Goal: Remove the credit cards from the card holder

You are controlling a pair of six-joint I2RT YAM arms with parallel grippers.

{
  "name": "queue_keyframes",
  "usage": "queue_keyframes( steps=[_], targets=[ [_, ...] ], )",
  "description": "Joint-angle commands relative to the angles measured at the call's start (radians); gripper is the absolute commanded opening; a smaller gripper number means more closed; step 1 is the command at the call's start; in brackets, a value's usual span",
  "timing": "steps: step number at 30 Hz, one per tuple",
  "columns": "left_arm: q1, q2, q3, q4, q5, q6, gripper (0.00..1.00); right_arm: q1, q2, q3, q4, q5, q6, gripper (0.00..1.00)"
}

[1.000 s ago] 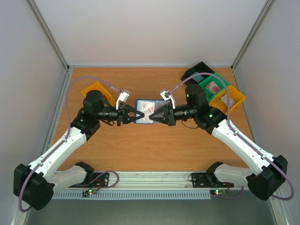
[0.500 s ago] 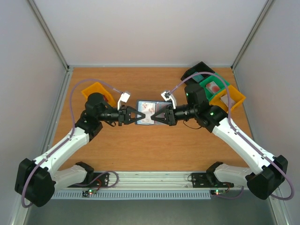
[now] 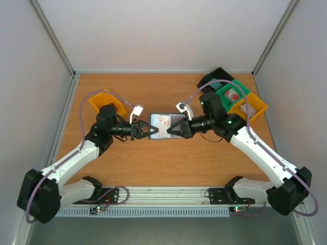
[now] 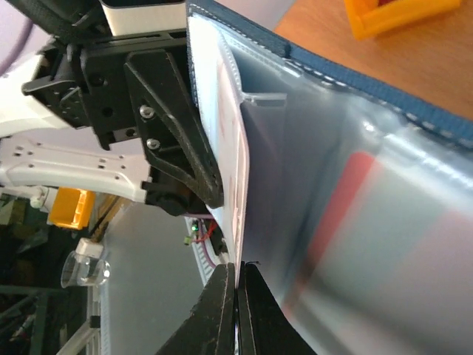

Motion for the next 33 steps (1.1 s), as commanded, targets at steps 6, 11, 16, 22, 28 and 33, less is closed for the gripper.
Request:
queue_keyframes(
  steps=[6, 11, 16, 22, 28, 33],
  targets=[
    [0.009, 0.157, -0.092, 0.047, -0.072, 0.0, 0.0, -0.103, 0.072, -0.096, -0.069, 0.092, 0.002, 0.01],
    [0.033, 0.268, -0.101, 0.144, -0.024, -0.027, 0.0, -0.23, 0.091, -0.165, -0.091, 0.104, 0.018, 0.01],
    [0.057, 0.397, -0.097, 0.062, -0.009, 0.13, 0.0, -0.272, 0.138, -0.17, -0.075, 0.081, 0.013, 0.01],
    [0.126, 0.59, -0.072, -0.059, -0.143, 0.208, 0.0, -0.286, 0.18, -0.132, -0.087, 0.076, 0.012, 0.01],
    [0.135, 0.692, -0.066, -0.151, -0.362, 0.186, 0.07, -0.286, 0.186, -0.101, -0.122, 0.08, 0.016, 0.01],
    [0.159, 0.603, -0.086, -0.251, -0.532, 0.124, 0.53, -0.286, 0.162, -0.058, -0.132, 0.072, 0.039, 0.01]
  ],
)
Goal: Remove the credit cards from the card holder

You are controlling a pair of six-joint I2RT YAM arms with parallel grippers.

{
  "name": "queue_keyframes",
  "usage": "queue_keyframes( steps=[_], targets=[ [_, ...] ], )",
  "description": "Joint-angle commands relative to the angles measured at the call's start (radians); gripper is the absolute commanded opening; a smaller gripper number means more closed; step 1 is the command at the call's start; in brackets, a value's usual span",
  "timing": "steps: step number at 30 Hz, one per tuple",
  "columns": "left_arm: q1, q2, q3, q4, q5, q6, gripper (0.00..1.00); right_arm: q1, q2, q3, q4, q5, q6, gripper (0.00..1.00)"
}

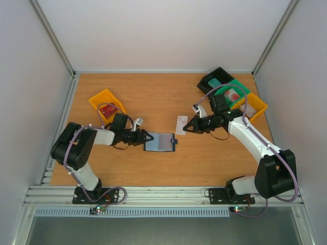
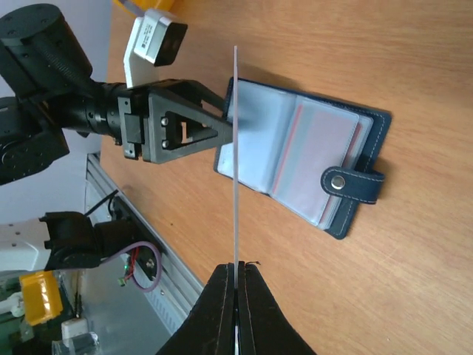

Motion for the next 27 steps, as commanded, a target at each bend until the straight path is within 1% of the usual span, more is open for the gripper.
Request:
queue_keyframes(
  steps=[1, 3, 5, 8, 9, 10, 12, 13, 14, 15, 16, 17, 18, 20, 21, 22, 23, 24, 25, 26, 27],
  targets=[
    [0.027, -0.07, -0.032, -0.161, -0.299, -0.021, 0.57, -0.006, -0.037, 0.063, -0.018, -0.003, 0.036, 0.01],
    [0.037, -0.152, -0.051, -0.178, -0.308, -0.016, 0.61, -0.001, -0.064, 0.078, -0.007, 0.005, 0.06, 0.01],
    [0.049, -0.253, -0.07, -0.178, -0.269, -0.002, 0.64, 0.02, -0.099, 0.094, 0.013, 0.012, 0.079, 0.01],
    [0.06, -0.428, -0.059, -0.242, -0.116, 0.041, 0.69, 0.088, -0.163, 0.128, 0.067, 0.04, 0.095, 0.01],
    [0.061, -0.495, -0.046, -0.249, -0.042, 0.065, 0.69, 0.121, -0.18, 0.14, 0.101, 0.052, 0.102, 0.01],
    [0.061, -0.584, -0.028, -0.251, 0.036, 0.089, 0.66, 0.172, -0.193, 0.156, 0.142, 0.064, 0.102, 0.01],
    [0.063, -0.713, 0.015, -0.241, 0.257, 0.238, 0.6, 0.262, -0.211, 0.183, 0.222, 0.073, 0.073, 0.01],
    [0.064, -0.769, 0.056, -0.293, 0.346, 0.324, 0.6, 0.305, -0.214, 0.199, 0.261, 0.072, 0.052, 0.01],
    [0.062, -0.824, 0.102, -0.388, 0.398, 0.501, 0.6, 0.346, -0.213, 0.219, 0.291, 0.065, 0.031, 0.01],
    [0.062, -0.864, 0.153, -0.471, 0.429, 0.599, 0.62, 0.377, -0.207, 0.245, 0.314, 0.057, 0.014, 0.01],
    [0.061, -0.891, 0.192, -0.518, 0.465, 0.687, 0.63, 0.401, -0.199, 0.272, 0.315, 0.048, -0.004, 0.01],
    [0.062, -0.908, 0.233, -0.542, 0.486, 0.711, 0.65, 0.422, -0.188, 0.303, 0.307, 0.046, -0.023, 0.01],
    [0.062, -0.918, 0.262, -0.565, 0.487, 0.706, 0.69, 0.443, -0.182, 0.328, 0.296, 0.052, -0.044, 0.01],
    [0.062, -0.936, 0.288, -0.57, 0.503, 0.683, 0.72, 0.488, -0.173, 0.359, 0.292, 0.076, -0.075, 0.01],
    [0.062, -0.945, 0.287, -0.539, 0.525, 0.663, 0.74, 0.508, -0.171, 0.368, 0.294, 0.086, -0.086, 0.01],
    [0.06, -0.952, 0.276, -0.458, 0.53, 0.638, 0.74, 0.525, -0.166, 0.382, 0.291, 0.092, -0.093, 0.01],
    [0.057, -0.956, 0.258, -0.35, 0.517, 0.574, 0.74, 0.539, -0.16, 0.397, 0.275, 0.098, -0.101, 0.01],
    [0.053, -0.953, 0.243, -0.244, 0.487, 0.432, 0.74, 0.551, -0.155, 0.412, 0.257, 0.108, -0.111, 0.01],
    [0.051, -0.946, 0.234, -0.146, 0.449, 0.345, 0.74, 0.568, -0.154, 0.423, 0.242, 0.118, -0.12, 0.01],
    [0.049, -0.933, 0.23, -0.075, 0.416, 0.233, 0.74, 0.578, -0.155, 0.431, 0.231, 0.127, -0.13, 0.01],
    [0.046, -0.917, 0.23, -0.016, 0.395, 0.161, 0.74, 0.585, -0.156, 0.434, 0.222, 0.132, -0.138, 0.01]
  ],
)
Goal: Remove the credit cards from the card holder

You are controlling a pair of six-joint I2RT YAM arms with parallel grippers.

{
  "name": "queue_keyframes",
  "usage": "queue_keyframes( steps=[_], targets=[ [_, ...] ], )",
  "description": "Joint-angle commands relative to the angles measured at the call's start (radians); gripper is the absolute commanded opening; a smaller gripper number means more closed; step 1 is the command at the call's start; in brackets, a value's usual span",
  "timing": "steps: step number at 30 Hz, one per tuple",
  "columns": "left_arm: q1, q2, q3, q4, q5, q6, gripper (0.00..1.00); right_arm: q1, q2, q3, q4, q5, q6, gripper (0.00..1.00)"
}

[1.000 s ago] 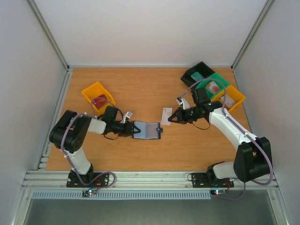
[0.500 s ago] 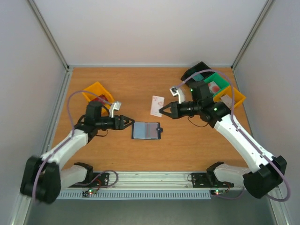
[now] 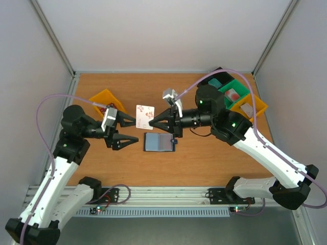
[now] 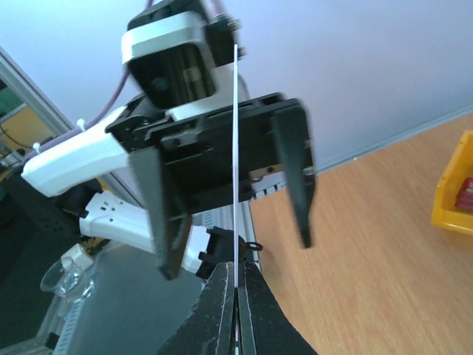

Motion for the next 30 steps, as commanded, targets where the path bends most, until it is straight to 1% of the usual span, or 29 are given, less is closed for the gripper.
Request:
queue_keyframes(
  steps=[1, 2, 3, 5, 6, 7, 8, 11, 12, 13, 15, 16, 17, 18, 19, 20, 21, 23, 24, 25, 27, 29, 30],
  targets=[
    [-0.009, 0.067, -0.027, 0.373, -0.067, -0.413, 0.73, 0.043, 0.009, 0.041, -0.043, 0.043, -0.075, 0.01],
    [-0.012, 0.077, -0.022, 0.393, -0.072, -0.47, 0.71, 0.044, 0.01, 0.043, -0.045, 0.039, -0.077, 0.01],
    [-0.015, 0.09, -0.015, 0.409, -0.079, -0.495, 0.68, 0.043, 0.012, 0.045, -0.05, 0.033, -0.078, 0.01],
    [-0.024, 0.106, -0.007, 0.443, -0.089, -0.527, 0.57, 0.044, 0.018, 0.05, -0.065, 0.025, -0.081, 0.01],
    [-0.03, 0.107, -0.01, 0.475, -0.08, -0.546, 0.5, 0.044, 0.021, 0.051, -0.073, 0.025, -0.084, 0.01],
    [-0.039, 0.105, -0.017, 0.504, -0.062, -0.558, 0.46, 0.044, 0.025, 0.054, -0.083, 0.035, -0.09, 0.01],
    [-0.05, 0.103, -0.023, 0.505, -0.043, -0.556, 0.4, 0.043, 0.028, 0.056, -0.089, 0.044, -0.095, 0.01],
    [-0.066, 0.117, -0.024, 0.482, -0.021, -0.497, 0.17, 0.043, 0.048, 0.084, -0.125, 0.058, -0.117, 0.01],
    [-0.069, 0.123, -0.017, 0.484, -0.024, -0.501, 0.08, 0.043, 0.06, 0.098, -0.149, 0.056, -0.13, 0.01],
    [-0.071, 0.127, -0.013, 0.491, -0.029, -0.51, 0.01, 0.044, 0.068, 0.111, -0.174, 0.062, -0.144, 0.01],
    [-0.071, 0.125, -0.012, 0.496, -0.064, -0.546, 0.0, 0.044, 0.073, 0.125, -0.215, 0.091, -0.177, 0.01],
    [-0.071, 0.124, -0.015, 0.478, -0.108, -0.576, 0.0, 0.044, 0.072, 0.139, -0.241, 0.113, -0.205, 0.06],
    [-0.071, 0.123, -0.016, 0.448, -0.135, -0.601, 0.0, 0.042, 0.072, 0.16, -0.276, 0.142, -0.248, 0.24],
    [-0.068, 0.127, -0.016, 0.399, -0.16, -0.644, 0.0, 0.042, 0.073, 0.185, -0.314, 0.192, -0.295, 0.5],
    [-0.061, 0.135, -0.016, 0.347, -0.178, -0.673, 0.0, 0.042, 0.075, 0.212, -0.345, 0.257, -0.341, 0.7],
    [-0.05, 0.148, -0.017, 0.301, -0.19, -0.715, 0.0, 0.042, 0.078, 0.233, -0.361, 0.343, -0.395, 0.81],
    [-0.039, 0.162, -0.017, 0.268, -0.191, -0.771, 0.0, 0.042, 0.075, 0.247, -0.353, 0.406, -0.464, 0.86],
    [-0.01, 0.189, 0.002, 0.177, -0.182, -0.792, 0.0, 0.042, 0.058, 0.232, -0.265, 0.511, -0.637, 0.92],
    [0.001, 0.199, 0.018, 0.118, -0.181, -0.781, 0.0, 0.041, 0.044, 0.199, -0.173, 0.547, -0.732, 0.94],
    [0.012, 0.209, 0.028, 0.092, -0.17, -0.768, 0.0, 0.042, 0.032, 0.16, -0.068, 0.57, -0.84, 0.97],
    [0.025, 0.22, 0.04, 0.109, -0.137, -0.781, 0.0, 0.042, 0.019, 0.066, 0.14, 0.551, -1.078, 0.99],
    [0.031, 0.231, 0.056, 0.12, -0.105, -0.801, 0.0, 0.037, 0.05, 0.014, 0.258, 0.506, -1.365, 0.99],
    [0.033, 0.237, 0.067, 0.123, -0.084, -0.807, 0.0, 0.032, 0.072, 0.01, 0.285, 0.494, -1.466, 0.99]
  ],
)
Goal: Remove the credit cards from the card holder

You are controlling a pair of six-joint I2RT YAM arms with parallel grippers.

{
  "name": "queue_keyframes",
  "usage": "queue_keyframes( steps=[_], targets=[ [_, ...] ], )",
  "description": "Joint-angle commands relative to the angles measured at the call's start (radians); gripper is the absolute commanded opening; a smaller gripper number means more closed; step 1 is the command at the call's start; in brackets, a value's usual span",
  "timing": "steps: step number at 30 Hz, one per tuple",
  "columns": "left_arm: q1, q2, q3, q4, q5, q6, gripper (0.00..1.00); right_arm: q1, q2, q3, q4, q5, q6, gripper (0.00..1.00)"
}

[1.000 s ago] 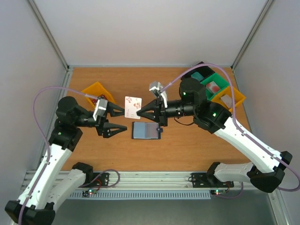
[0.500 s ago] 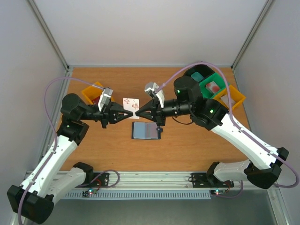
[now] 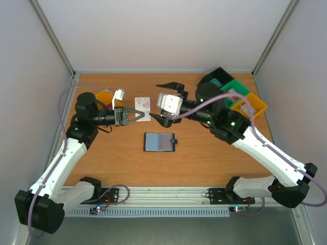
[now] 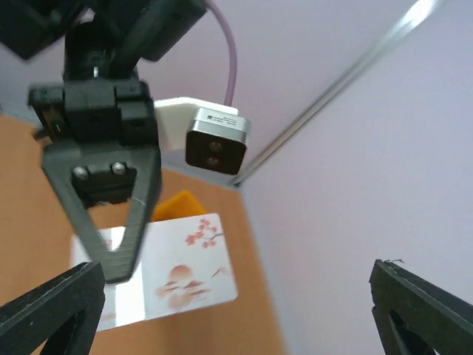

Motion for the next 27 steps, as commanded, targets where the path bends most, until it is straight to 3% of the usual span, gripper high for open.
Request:
queue_keyframes(
  steps=[1, 8, 14, 19, 27],
  targets=[
    [0.017, 0.012, 0.079, -0.023, 0.089, -0.062, 0.0, -0.016, 0.074, -0.061, 0.297, 0.015, -0.679, 0.99],
    [0.079, 0.066, 0.105, 0.006, 0.225, -0.163, 0.0, -0.134, 0.104, -0.147, 0.474, -0.176, -0.977, 0.96],
    [0.108, 0.105, 0.137, 0.132, 0.26, -0.276, 0.0, -0.162, 0.079, -0.21, 0.449, -0.241, -1.151, 0.93],
    [0.108, 0.117, 0.137, 0.134, 0.238, -0.292, 0.0, -0.159, 0.08, -0.293, 0.589, -0.328, -1.244, 0.78],
    [0.089, 0.123, 0.106, 0.149, 0.216, -0.294, 0.0, -0.146, 0.104, -0.295, 0.591, -0.325, -1.352, 0.51]
  ],
)
